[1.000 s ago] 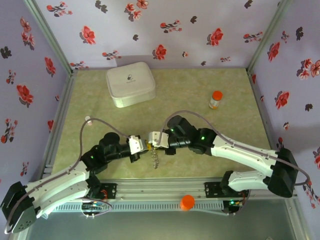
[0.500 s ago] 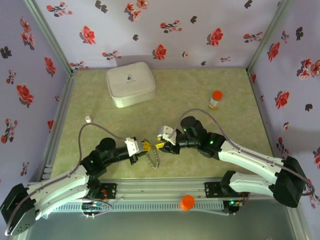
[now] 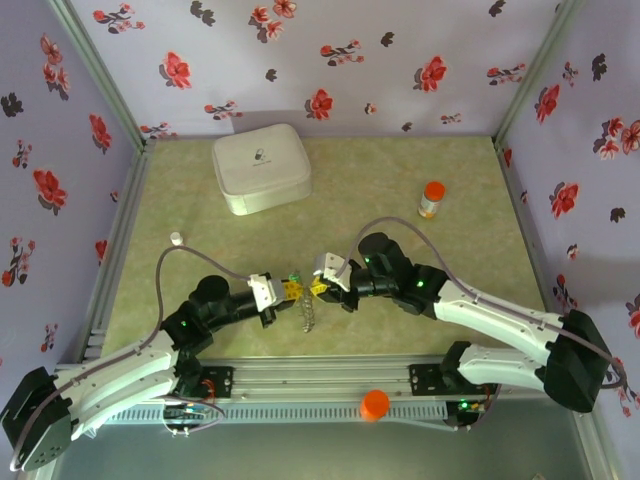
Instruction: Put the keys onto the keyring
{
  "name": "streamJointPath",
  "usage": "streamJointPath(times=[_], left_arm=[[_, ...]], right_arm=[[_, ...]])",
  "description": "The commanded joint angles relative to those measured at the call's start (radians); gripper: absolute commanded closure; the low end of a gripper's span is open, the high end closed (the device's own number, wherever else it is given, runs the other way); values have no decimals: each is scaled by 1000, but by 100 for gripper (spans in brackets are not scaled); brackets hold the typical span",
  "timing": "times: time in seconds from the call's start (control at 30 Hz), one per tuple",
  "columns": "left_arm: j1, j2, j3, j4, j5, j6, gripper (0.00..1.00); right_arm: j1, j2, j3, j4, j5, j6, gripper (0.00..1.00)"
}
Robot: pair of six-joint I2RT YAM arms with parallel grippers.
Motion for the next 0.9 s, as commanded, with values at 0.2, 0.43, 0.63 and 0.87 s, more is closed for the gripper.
streamJointPath(times=[0.2,0.43,0.63,0.87], left_arm=[[-4,-9,-5,130,45,-29,100],[-4,-7,2,109,53,-22,100],[-4,1,-4,116,56,-27,100],[-4,3,-6,132,58,-34,100]], right_arm=[[-2,66,15,8,14,0,100],[-2,35,1,33,26,2,88],[-3,-18,-38,98,-17,12,74],[-2,12,-32,139,-45,28,80]])
